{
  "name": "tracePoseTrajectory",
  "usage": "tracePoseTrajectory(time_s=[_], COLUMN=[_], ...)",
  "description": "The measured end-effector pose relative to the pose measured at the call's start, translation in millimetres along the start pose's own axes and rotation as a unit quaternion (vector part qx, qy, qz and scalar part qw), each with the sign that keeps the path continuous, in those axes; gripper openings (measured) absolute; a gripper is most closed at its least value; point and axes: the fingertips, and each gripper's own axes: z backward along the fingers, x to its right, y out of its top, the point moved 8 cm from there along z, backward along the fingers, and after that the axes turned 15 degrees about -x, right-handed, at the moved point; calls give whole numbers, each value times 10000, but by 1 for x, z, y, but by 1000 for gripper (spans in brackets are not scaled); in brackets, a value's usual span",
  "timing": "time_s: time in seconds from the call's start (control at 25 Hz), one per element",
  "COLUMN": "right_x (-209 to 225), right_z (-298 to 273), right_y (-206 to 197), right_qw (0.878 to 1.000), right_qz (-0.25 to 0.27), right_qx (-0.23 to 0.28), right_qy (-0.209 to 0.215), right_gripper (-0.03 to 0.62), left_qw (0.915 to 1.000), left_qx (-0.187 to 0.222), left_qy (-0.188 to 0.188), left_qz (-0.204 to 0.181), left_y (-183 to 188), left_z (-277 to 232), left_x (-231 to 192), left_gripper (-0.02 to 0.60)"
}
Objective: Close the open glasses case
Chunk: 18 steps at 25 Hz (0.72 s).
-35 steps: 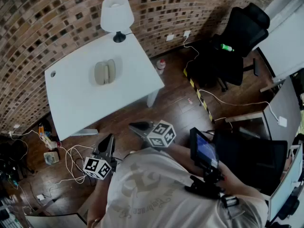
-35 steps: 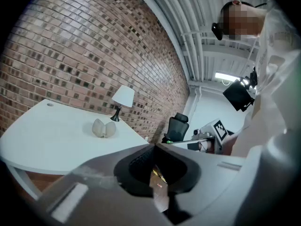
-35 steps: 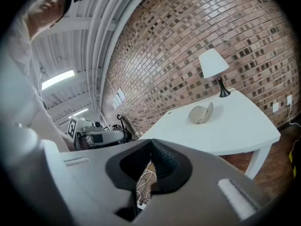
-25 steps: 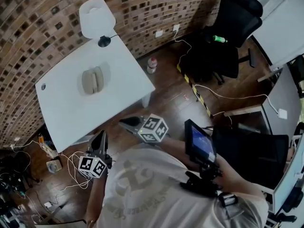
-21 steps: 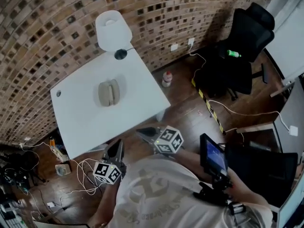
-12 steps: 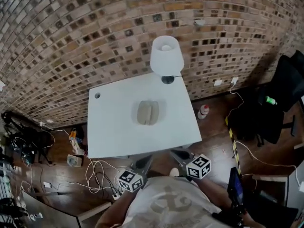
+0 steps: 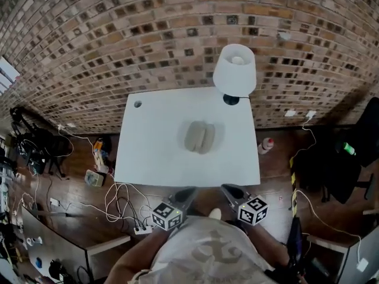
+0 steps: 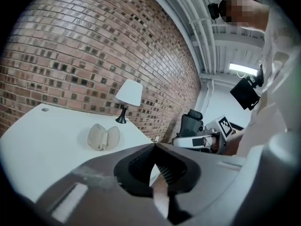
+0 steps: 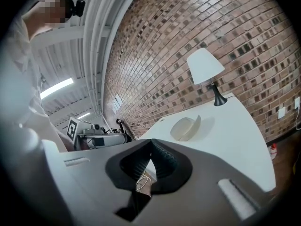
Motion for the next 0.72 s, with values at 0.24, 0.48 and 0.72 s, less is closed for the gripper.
tracePoseTrajectory(time_s=[0.24, 0.48, 0.72], right_x=[0, 0, -4], right_z=[-12, -32, -69], right_y=[-5, 17, 42], right_qw=[9992, 9973, 9958], right_qz=[-303, -377, -407], right_qx=[-41, -23, 67], right_qy=[-264, -636, -821], right_gripper=[8, 8, 8], left_qw=[9995, 9978, 9967], left_qx=[-114, -194, -148], left_qy=[-292, -626, -783], left_qz=[-47, -52, -174], left_y=[8, 15, 38], left_z=[-7, -16, -8], left_x=[-22, -59, -106], left_gripper=[5, 5, 5])
